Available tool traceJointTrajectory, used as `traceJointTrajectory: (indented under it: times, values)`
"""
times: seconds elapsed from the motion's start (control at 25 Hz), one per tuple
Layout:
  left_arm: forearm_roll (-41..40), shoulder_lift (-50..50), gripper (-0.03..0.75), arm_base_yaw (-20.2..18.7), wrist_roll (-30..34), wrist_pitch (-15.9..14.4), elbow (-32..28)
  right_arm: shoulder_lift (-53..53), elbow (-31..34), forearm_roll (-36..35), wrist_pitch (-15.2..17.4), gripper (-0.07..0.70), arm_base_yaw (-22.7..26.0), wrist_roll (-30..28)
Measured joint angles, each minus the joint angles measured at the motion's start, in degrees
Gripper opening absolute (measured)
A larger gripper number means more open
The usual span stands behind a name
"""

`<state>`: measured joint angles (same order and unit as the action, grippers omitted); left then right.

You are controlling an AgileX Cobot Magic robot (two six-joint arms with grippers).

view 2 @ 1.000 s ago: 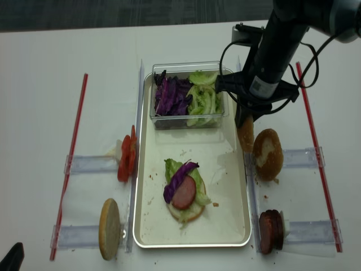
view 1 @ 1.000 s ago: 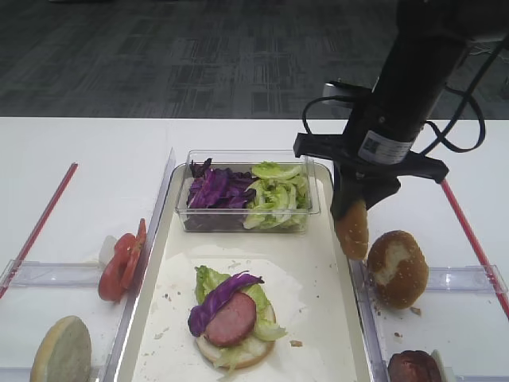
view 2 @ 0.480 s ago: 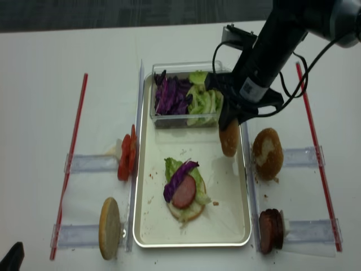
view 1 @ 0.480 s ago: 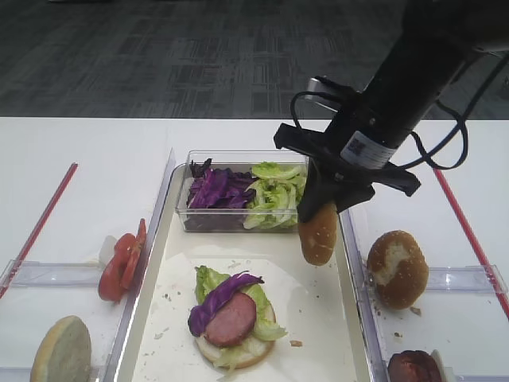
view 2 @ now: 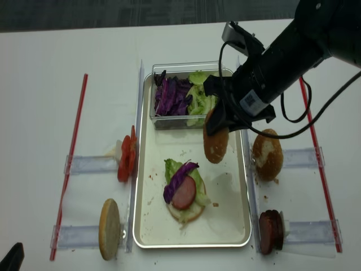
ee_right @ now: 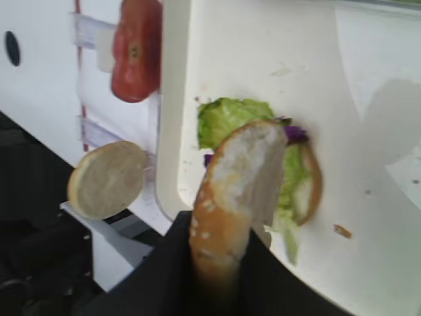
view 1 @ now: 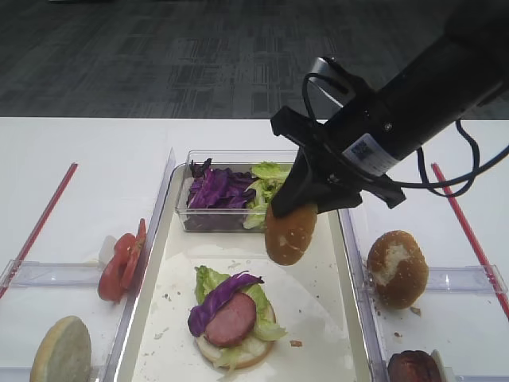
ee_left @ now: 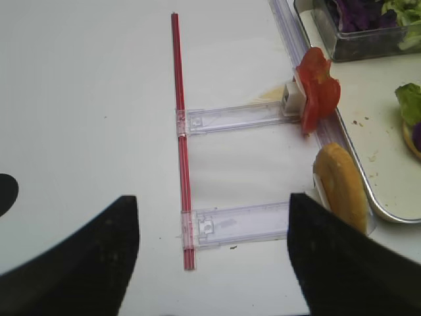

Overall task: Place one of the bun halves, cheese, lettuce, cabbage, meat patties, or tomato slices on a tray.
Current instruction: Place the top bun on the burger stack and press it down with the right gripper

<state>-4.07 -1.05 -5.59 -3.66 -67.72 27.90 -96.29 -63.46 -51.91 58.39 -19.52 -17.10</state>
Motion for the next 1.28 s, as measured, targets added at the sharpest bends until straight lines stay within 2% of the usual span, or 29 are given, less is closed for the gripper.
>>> traceJointTrajectory:
  times: [0.44, 0.68, 0.88, 1.04, 1.28]
  values:
    - [0.00, 0.00, 0.481, 0.00, 0.00, 0.00, 0.00, 1.14, 15.88, -31.41, 1.62, 0.139, 0.00, -26.16]
    - [0.00, 0.00, 0.481, 0.00, 0.00, 0.00, 0.00, 1.14, 23.71, -44.64, 1.39, 0.139, 0.00, -38.29]
    - [0.00, 0.00, 0.481, 0.00, 0.00, 0.00, 0.00, 1.14, 25.82, -47.75, -0.66, 0.139, 0.00, -41.90]
    - [0.00, 0.00, 0.481, 0.00, 0.00, 0.00, 0.00, 1.14, 25.82, -48.10, -2.29, 0.139, -0.11, -42.35]
    - [0.00, 0.00, 0.481, 0.00, 0.00, 0.00, 0.00, 1.14, 25.82, -48.32, -7.26, 0.139, -3.64, -42.56]
